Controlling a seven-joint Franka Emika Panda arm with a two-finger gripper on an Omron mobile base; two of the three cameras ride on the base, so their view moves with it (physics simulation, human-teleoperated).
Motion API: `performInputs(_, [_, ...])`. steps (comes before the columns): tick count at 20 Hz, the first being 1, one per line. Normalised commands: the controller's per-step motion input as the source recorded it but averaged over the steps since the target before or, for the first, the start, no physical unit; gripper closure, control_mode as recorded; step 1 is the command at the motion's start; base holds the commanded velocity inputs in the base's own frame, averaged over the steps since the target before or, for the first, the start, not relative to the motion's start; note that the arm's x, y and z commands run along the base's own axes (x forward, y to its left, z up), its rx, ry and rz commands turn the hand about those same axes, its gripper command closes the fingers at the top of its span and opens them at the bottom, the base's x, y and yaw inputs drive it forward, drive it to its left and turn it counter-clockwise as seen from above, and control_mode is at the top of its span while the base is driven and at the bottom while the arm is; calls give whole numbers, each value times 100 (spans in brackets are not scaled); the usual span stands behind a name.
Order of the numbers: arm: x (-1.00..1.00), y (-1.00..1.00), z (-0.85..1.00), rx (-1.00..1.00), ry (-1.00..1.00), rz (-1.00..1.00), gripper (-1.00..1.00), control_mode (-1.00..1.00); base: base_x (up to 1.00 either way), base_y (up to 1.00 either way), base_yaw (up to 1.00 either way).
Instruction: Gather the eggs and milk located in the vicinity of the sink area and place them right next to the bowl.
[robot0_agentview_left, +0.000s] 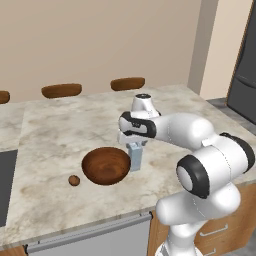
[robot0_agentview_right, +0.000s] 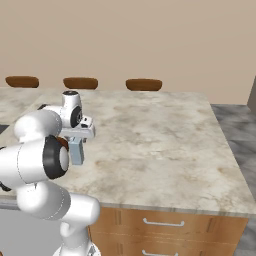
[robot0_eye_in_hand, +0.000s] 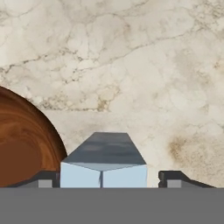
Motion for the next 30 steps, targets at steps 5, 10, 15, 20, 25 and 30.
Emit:
performInputs(5, [0,11,6,0,0,0,-100,-100,0,0,0])
performInputs(10, [-1,40,37,-5,0,0,-100,-100,0,0,0])
performInputs(15, [-31,7,51,-1,0,0,-100,-100,0,0,0])
performInputs(20, [-66,-8,39,0,0,-2,-100,-100,0,0,0])
performInputs(25, [-97,-20,23,0,-2,0,-100,-100,0,0,0])
performInputs(30, [-80,-58,11,0,-5,0,-100,-100,0,0,0])
